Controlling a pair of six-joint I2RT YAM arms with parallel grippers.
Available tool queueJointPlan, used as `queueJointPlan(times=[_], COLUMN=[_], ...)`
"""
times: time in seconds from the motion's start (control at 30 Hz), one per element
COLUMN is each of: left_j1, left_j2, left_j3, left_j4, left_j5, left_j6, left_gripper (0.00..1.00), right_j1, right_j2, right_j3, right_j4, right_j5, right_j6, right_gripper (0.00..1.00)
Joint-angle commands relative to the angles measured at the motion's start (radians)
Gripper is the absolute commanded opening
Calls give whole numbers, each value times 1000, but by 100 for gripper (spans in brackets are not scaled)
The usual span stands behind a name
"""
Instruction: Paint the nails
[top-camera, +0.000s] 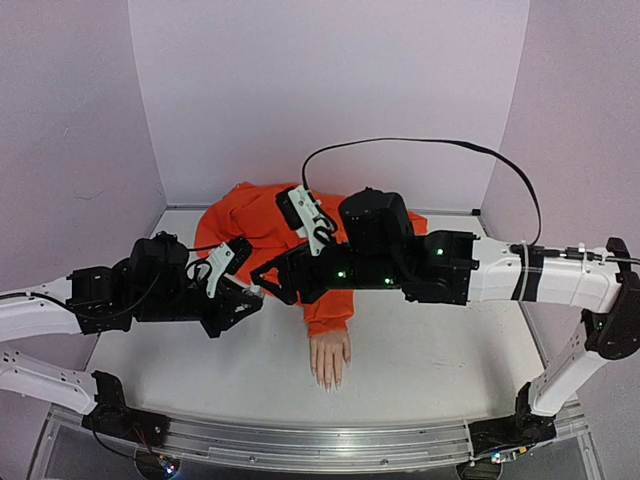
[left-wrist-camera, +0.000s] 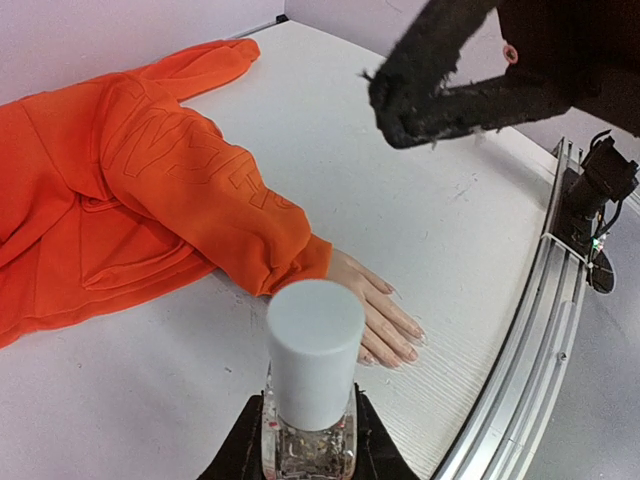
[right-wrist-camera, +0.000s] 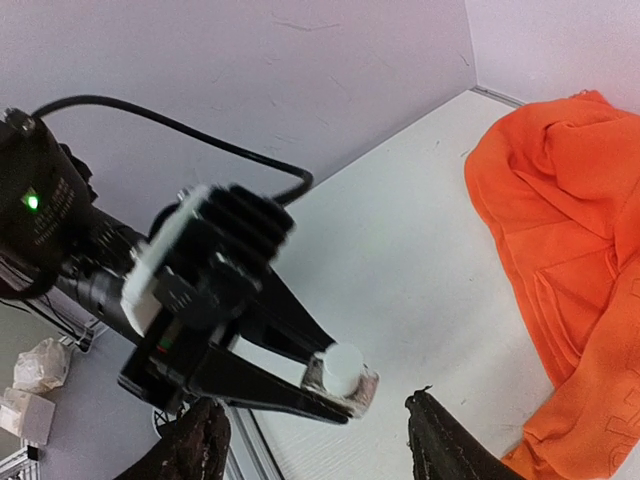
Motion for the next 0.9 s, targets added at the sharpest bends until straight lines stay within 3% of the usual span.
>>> queueJointPlan(times=[0.0,0.27,0.5,0.77,0.87], left_j1=[-9,-15,-15,-17,-17], left_j2=[17,10,16,19,17], left_j3=[42,42,43,45,42], left_j4=[32,34,37,38,38], left_j5=[37,39,44,58,51], left_j6=[19,30,35,33,32], left_gripper=[0,0,0,0,0], right_j1=[-4,-21,-37,-37,-37], right_j2=[45,82,123,157,153], right_j3=[82,101,114,133,127], right_j4=[-8,-67,-69,-67,-64], right_j5=[-92,-38,-116,-132,-122], right_j6=[10,21,32,34,34], right_gripper=[61,53,48,29,13])
